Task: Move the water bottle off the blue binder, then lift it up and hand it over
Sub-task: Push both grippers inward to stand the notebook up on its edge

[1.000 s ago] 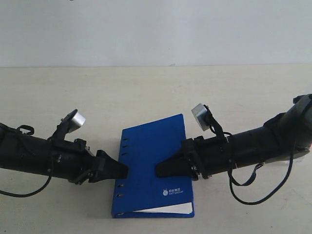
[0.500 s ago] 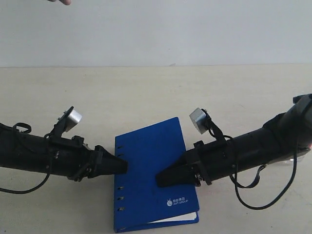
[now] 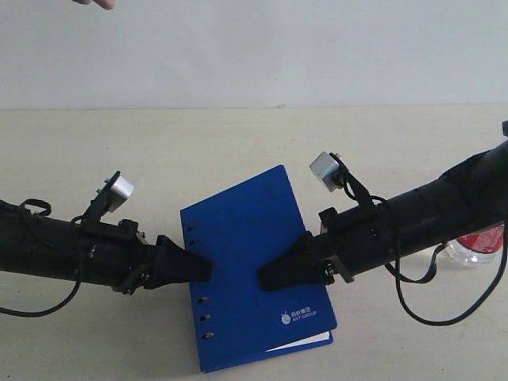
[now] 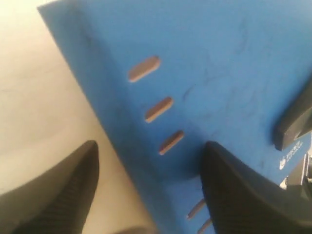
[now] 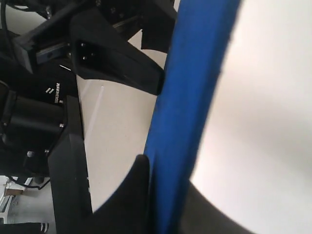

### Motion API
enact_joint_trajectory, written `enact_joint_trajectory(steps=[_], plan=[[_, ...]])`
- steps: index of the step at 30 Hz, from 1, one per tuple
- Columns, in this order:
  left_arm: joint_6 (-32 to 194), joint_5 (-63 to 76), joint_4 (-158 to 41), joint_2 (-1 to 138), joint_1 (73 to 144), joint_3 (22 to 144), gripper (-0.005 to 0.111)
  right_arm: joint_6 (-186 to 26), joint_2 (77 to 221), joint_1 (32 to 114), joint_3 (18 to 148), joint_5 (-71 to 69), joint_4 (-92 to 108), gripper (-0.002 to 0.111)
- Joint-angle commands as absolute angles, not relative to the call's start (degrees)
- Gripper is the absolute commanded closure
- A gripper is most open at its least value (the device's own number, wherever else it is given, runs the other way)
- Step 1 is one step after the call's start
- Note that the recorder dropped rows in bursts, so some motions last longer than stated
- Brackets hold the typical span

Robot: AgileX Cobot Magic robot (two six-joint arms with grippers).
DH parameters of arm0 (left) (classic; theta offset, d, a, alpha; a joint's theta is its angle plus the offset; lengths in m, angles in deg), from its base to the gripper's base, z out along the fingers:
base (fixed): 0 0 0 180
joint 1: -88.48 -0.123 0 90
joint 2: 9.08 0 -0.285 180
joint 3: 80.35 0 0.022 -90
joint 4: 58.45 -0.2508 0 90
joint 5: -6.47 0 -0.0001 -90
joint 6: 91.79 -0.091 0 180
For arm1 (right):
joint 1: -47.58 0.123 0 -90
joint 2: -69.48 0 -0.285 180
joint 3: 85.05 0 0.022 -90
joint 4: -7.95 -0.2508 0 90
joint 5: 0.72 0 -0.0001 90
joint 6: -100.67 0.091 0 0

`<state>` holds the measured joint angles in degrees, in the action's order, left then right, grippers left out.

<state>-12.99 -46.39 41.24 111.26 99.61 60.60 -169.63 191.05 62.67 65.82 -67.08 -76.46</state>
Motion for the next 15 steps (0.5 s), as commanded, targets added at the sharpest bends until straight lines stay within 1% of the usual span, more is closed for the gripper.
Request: enact_joint_trajectory(steps=[1, 4, 5, 7, 10, 15], plan=[[-13.5, -48.9, 41.5, 111.4, 99.5, 63.0, 0.051, -170.4, 189.9, 64.8, 65.7, -70.7, -77.1, 0.108], [-13.5, -54.7, 41.5, 113.3, 99.5, 65.5, 0.051, -170.9, 189.9, 66.2, 65.7, -70.7, -77.1, 0.108], [-13.5, -59.8, 41.5, 115.5, 99.6, 67.1, 0.051, -171.2, 189.9, 67.0, 65.7, -70.7, -77.2, 0.108], [-13.5, -63.5, 41.5, 118.7, 99.7, 68.3, 0.051, -171.2, 189.9, 67.1, 65.7, -70.7, -77.3, 0.108], [-13.5, -63.5, 41.5, 120.2, 99.7, 68.4, 0.052, -171.2, 189.9, 66.9, 65.7, -70.7, -77.3, 0.108], [-14.2, -63.5, 41.5, 120.1, 99.7, 68.4, 0.062, -171.4, 189.9, 67.0, 65.7, -70.7, -79.2, 0.108]])
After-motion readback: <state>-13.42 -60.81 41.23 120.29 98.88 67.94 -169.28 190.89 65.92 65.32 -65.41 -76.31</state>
